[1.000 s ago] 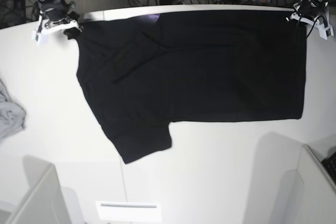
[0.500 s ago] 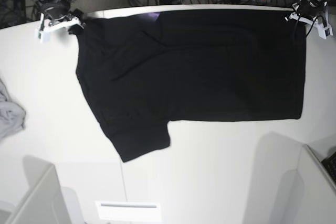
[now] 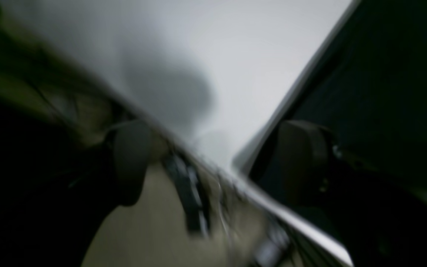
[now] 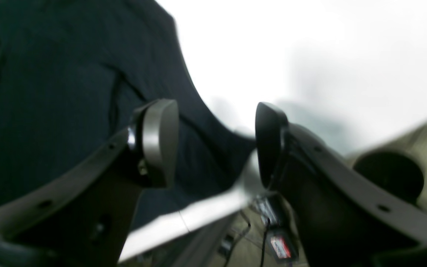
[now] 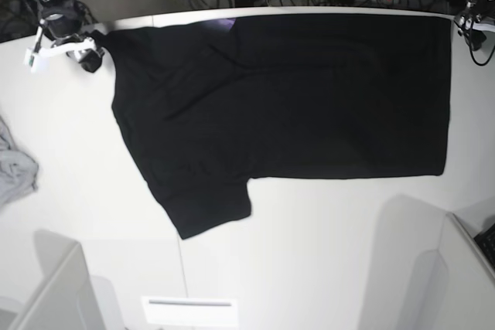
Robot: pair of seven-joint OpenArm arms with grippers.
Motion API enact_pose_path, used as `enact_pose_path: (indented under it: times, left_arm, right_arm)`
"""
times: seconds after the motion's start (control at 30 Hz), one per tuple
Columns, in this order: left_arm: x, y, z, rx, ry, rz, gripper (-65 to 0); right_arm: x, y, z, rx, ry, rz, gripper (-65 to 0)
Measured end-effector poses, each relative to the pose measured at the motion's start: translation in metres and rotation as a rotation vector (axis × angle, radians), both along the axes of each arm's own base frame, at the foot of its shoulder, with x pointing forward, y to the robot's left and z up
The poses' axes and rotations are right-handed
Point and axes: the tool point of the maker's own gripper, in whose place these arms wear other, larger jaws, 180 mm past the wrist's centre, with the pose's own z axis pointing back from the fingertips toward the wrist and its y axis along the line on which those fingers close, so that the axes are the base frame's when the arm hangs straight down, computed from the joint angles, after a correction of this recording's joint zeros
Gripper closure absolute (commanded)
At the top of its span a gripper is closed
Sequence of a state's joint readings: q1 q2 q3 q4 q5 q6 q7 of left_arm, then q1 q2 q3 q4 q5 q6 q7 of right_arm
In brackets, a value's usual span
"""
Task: Fold the T-shirt properly
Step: 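Release the right gripper and move it to the shirt's side edge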
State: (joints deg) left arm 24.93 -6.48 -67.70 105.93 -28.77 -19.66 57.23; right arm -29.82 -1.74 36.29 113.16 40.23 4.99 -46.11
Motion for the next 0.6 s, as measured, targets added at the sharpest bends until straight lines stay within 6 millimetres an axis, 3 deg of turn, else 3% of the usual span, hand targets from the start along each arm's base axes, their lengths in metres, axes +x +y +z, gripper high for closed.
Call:
enact_pose_path:
  times: [0.07,0.13,0.23,0.3,0.47,0.5,0.6]
  left_arm:
    - [0.009,0.001,0.014,0.040,-0.021,-0.024,-51.0]
    - [0.019,-0.008,0.011,0.035,-0.010,-0.058,-50.8]
    - [0.039,-0.023,0.005,0.001,-0.036,-0.103,-47.7]
    - [0.047,-0.030,0.005,-0.003,-0.042,-0.139,-37.8]
    - [0.045,-0.036,-0.002,-0.016,-0.016,-0.153,-3.1]
    - [0.044,-0.035,-0.003,-0.018,-0.015,-0.147,0.0]
    - [0.047,-0.036,-0.002,-0.022,-0.027,-0.148,0.0]
  right_arm:
    - [0.021,0.025,0.002,0.034,0.003,0.106,-31.5]
    - [0.048,0.049,0.013,0.064,-0.040,0.211,-31.4]
    - [0.085,0.070,0.032,0.067,-0.109,0.289,-31.4]
    - [0.107,0.079,0.046,0.063,-0.141,0.336,-31.4]
    - [0.178,0.092,0.071,0.053,-0.199,0.465,-31.4]
    - [0.191,0.086,0.068,0.054,-0.184,0.463,-31.8]
    - [0.228,0.068,0.046,-0.011,-0.075,0.470,-31.5]
